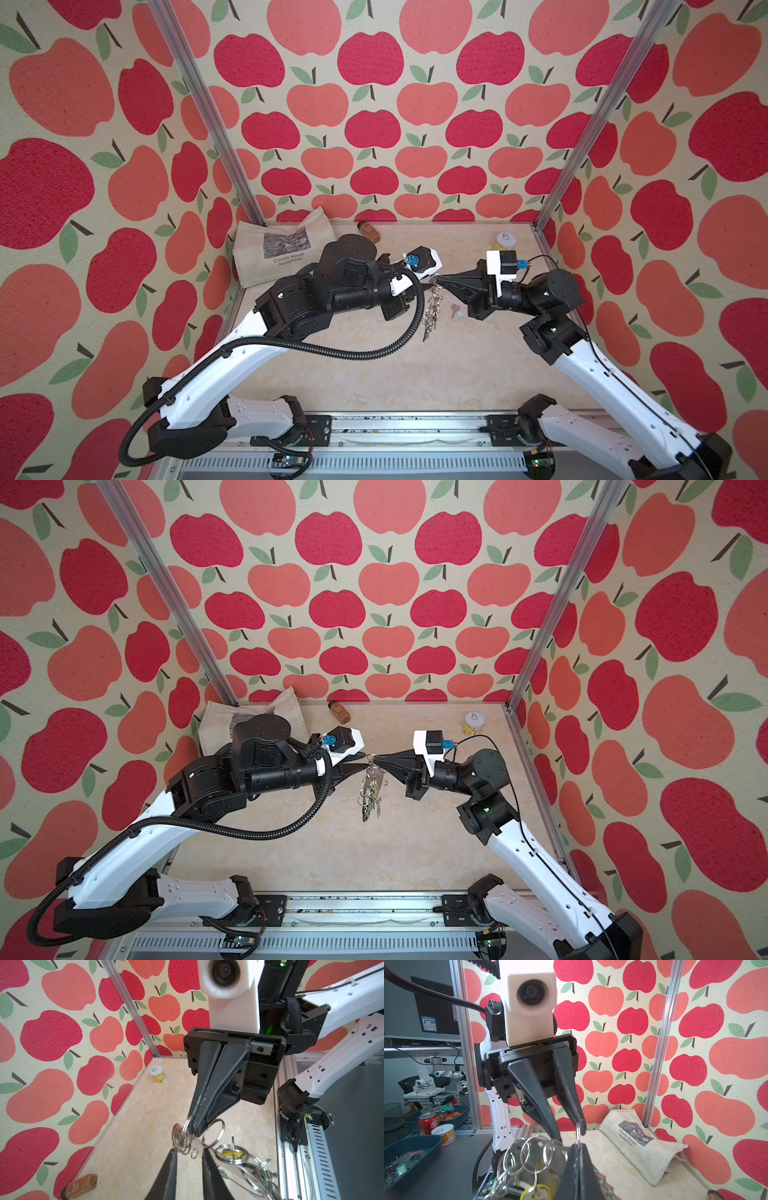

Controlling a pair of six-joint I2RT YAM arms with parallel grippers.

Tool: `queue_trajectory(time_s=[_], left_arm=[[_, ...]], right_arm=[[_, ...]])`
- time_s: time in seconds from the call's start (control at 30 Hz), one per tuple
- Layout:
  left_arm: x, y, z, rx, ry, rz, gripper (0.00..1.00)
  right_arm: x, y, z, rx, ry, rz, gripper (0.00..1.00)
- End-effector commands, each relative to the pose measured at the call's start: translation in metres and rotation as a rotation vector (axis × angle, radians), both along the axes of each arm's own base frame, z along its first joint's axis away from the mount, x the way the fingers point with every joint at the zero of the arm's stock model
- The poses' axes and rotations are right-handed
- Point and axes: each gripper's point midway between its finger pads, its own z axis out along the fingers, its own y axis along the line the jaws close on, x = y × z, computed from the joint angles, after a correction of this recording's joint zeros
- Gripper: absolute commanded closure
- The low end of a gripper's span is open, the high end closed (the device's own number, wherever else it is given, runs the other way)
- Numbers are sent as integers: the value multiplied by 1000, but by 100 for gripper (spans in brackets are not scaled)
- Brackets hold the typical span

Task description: Put the keys on the keyring

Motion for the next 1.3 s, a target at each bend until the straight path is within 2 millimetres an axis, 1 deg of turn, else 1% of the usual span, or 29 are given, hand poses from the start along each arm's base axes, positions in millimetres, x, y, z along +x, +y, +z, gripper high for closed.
queue_trajectory(time_s=[0.0,0.17,0.3,0.5,0.7,0.83,0.87,0.93,0.97,1.03,1.07,1.17,1.27], left_arm=[[-2,-5,11,-42,0,-22,77],[-4,-5,18,-63,-6,-33,79],[-3,-6,16,-55,-9,-31,81],[-3,-8,21,-73,-19,-40,89],[-3,-10,20,-54,-20,-45,100],[-2,-10,17,-34,-48,-37,100],[-1,-9,17,-23,-64,-31,100],[1,-8,16,4,-107,-14,100],[1,-8,14,27,-135,-9,100],[3,-8,9,88,-207,10,100],[3,-8,6,121,-240,14,100],[7,-9,-6,250,-372,30,100],[10,-10,-15,353,-453,36,100]], right_arm=[[-7,-4,12,33,-48,21,100],[-9,-3,12,30,-58,30,100],[-10,-4,13,29,-68,33,100],[-11,-3,12,20,-74,36,100],[-12,-4,12,16,-75,35,100],[-8,-3,5,-10,-72,12,100],[-6,-3,1,-22,-70,0,98],[-3,-4,-6,-57,-74,-34,76],[0,-5,-12,-84,-71,-66,62],[7,-10,-25,-144,-84,-147,43],[10,-14,-29,-167,-90,-182,40],[17,-25,-39,-237,-130,-287,36],[15,-31,-46,-294,-170,-317,37]])
